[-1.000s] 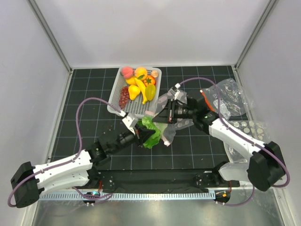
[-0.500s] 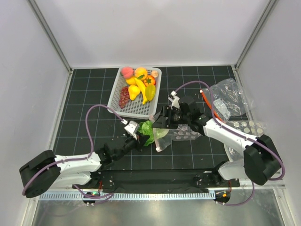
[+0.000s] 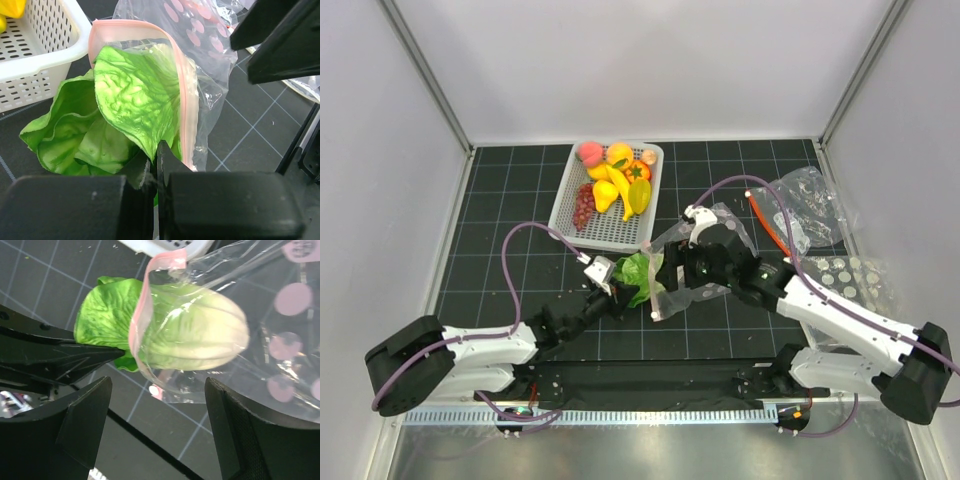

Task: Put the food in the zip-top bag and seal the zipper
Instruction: Adjust the fake vegetable in the zipper food storage bag.

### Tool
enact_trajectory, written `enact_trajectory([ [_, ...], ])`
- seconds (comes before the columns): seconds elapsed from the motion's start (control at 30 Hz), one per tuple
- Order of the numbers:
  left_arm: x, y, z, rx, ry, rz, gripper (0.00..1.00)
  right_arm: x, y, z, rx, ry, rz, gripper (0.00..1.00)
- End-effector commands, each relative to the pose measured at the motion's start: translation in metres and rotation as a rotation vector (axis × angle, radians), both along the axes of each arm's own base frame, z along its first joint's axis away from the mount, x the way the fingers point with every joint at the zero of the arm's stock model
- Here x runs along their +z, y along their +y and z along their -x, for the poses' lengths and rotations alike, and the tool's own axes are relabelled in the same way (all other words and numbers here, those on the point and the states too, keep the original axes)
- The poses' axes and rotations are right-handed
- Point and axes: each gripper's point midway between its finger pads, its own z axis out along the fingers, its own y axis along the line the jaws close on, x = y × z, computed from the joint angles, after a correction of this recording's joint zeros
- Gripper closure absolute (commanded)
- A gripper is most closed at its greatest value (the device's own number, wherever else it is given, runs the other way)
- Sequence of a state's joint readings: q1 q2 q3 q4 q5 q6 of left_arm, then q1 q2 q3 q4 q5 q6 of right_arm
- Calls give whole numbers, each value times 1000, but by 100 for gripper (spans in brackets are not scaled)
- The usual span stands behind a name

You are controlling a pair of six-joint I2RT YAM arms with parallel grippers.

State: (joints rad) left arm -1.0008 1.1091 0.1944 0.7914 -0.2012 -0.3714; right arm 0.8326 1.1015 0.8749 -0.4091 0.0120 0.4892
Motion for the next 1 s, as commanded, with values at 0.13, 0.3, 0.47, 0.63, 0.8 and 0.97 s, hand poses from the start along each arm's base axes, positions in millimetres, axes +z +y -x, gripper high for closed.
enact_trajectory([
  [0.13, 33, -6, -7, 12, -57, 109, 100, 11, -19, 8, -30, -159, 102, 24],
  [0.3, 34, -9, -4, -2, -43, 123, 100, -10, -8, 27, -44, -238, 235, 24],
  [0.47, 28, -11, -4, -1, -19, 116, 100, -36, 11, 45, -52, -281, 301, 16],
  [0.63, 25, -13, -4, -8, -10, 117, 100, -61, 20, 52, -139, -342, 382, 7],
  [0.8, 28, -14, -2, -18, -10, 124, 100, -73, 26, 53, -197, -427, 470, 4],
  [0.97, 29, -10, -1, -17, -14, 116, 100, -86, 27, 43, -265, -490, 472, 5],
])
